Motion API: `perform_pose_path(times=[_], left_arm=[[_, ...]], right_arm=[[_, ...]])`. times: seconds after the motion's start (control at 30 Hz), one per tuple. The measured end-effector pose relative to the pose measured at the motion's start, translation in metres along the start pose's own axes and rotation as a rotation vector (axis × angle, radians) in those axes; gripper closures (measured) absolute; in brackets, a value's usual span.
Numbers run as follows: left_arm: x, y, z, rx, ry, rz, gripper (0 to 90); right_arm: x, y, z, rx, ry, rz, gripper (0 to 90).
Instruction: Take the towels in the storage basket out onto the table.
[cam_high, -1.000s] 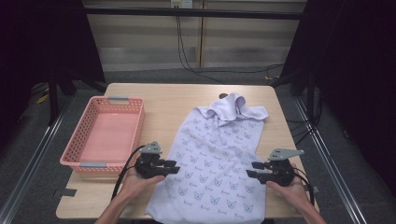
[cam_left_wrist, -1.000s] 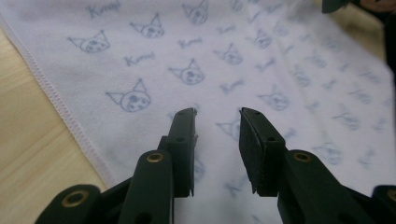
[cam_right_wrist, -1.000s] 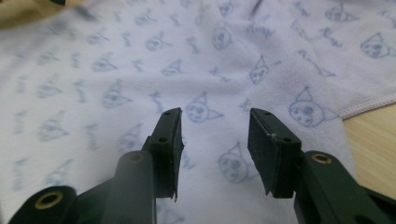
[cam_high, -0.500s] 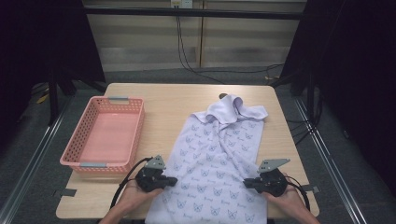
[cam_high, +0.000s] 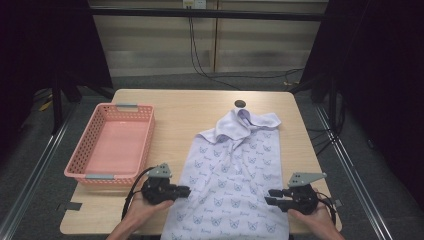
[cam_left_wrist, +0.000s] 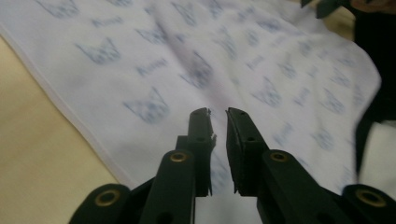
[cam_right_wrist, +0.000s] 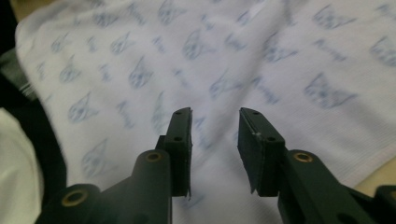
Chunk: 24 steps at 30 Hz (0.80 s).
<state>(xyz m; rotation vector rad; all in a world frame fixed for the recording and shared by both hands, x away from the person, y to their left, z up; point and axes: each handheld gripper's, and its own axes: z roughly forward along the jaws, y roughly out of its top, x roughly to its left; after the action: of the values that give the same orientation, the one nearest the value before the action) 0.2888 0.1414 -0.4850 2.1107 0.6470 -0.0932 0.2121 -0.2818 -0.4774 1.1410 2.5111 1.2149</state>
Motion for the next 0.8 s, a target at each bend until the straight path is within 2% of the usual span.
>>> perform_pose_path(times=[0.1, 0.13, 0.17, 0.23, 0.27, 0.37, 0.4, 0.47, 0.57, 0.6, 0.63, 0.67, 0.73, 0.8], left_arm=[[0.012, 0.017, 0.017, 0.005, 0.019, 0.006, 74.6], [0.016, 0.022, 0.022, 0.005, 0.015, -0.008, 74.3], [0.02, 0.026, 0.029, 0.013, 0.023, -0.006, 73.3], [0.024, 0.033, 0.04, 0.036, 0.04, -0.001, 71.5], [0.028, 0.034, 0.046, 0.031, 0.053, 0.005, 71.1], [0.039, 0.036, 0.054, 0.043, 0.069, -0.006, 69.0], [0.042, 0.037, 0.054, 0.047, 0.067, -0.015, 65.2], [0.046, 0.04, 0.055, 0.027, 0.084, -0.027, 60.9], [0.05, 0.039, 0.059, 0.021, 0.109, -0.026, 58.7], [0.05, 0.037, 0.058, 0.021, 0.12, -0.016, 61.1], [0.048, 0.037, 0.058, 0.032, 0.131, -0.01, 68.5], [0.045, 0.037, 0.056, 0.05, 0.152, 0.017, 73.8], [0.041, 0.032, 0.052, 0.064, 0.141, 0.036, 80.8], [0.036, 0.025, 0.044, 0.067, 0.147, 0.041, 85.8]], right_arm=[[-0.009, 0.008, 0.004, -0.022, -0.043, -0.003, 59.1], [-0.012, 0.011, 0.005, -0.029, -0.053, -0.006, 58.1], [-0.014, 0.013, 0.007, -0.037, -0.063, -0.002, 56.7], [-0.019, 0.018, 0.012, -0.043, -0.08, 0.007, 54.6], [-0.022, 0.021, 0.015, -0.045, -0.089, 0.009, 54.3], [-0.028, 0.027, 0.026, -0.034, -0.116, 0.007, 53.2], [-0.03, 0.029, 0.031, -0.04, -0.125, 0.007, 54.3], [-0.033, 0.033, 0.038, -0.043, -0.152, 0.008, 54.5], [-0.038, 0.039, 0.048, -0.054, -0.148, 0.027, 53.9], [-0.04, 0.041, 0.051, -0.054, -0.157, 0.027, 52.8], [-0.042, 0.043, 0.054, -0.045, -0.161, 0.036, 50.7], [-0.044, 0.045, 0.055, -0.045, -0.166, 0.041, 49.4], [-0.047, 0.047, 0.057, -0.051, -0.168, 0.053, 46.4], [-0.049, 0.049, 0.058, -0.05, -0.174, 0.061, 44.6]])
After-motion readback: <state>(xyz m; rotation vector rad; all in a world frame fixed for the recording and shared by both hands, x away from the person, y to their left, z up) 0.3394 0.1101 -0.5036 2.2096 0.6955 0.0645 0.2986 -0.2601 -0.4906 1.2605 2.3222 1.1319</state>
